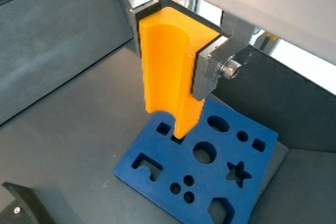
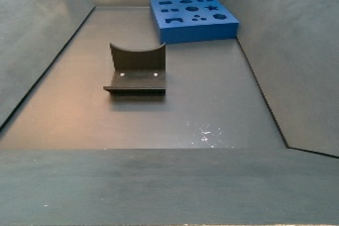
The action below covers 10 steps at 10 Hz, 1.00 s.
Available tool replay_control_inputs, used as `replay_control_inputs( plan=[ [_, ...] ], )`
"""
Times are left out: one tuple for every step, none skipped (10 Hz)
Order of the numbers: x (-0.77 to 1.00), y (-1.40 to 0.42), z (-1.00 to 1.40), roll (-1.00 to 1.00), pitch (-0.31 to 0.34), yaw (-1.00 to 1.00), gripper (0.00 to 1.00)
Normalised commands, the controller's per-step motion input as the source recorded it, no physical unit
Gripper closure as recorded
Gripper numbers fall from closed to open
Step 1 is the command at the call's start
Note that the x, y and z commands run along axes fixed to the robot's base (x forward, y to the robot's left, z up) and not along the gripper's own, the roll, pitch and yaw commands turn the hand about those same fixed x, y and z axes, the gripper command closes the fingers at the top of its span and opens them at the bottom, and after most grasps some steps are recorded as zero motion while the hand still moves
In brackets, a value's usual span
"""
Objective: Pick up the arch object. Move up. Place the arch object on the fixture. Regrasp the arch object. Move to above the board. Insert the arch object.
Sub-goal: Insert the arch object.
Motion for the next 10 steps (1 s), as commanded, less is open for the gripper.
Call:
replay_control_inputs(
  plan=[
    [0.0,0.04,-0.05,0.0,0.0,0.1,1.0],
    [0.05,0.05,-0.08,0.01,0.016,0.16,1.0],
    [0.0,0.03,-0.12,0.0,0.004,0.16,1.0],
    [0.17,0.13,-0.14,-0.15,0.0,0.49,1.0],
    [0.15,0.01,-0.19,-0.12,0.0,0.71,1.0],
    [0.13,0.03,-0.23,-0.1,0.0,0.75,1.0],
    [0.11,0.07,-0.31,-0.11,0.0,0.71,1.0],
    [0.08,0.05,-0.56,-0.1,0.0,0.53,1.0],
    [0.0,0.08,-0.65,-0.02,-0.031,0.46,1.0],
    [0.0,0.16,-0.6,-0.03,-0.067,0.34,1.0]
  ],
)
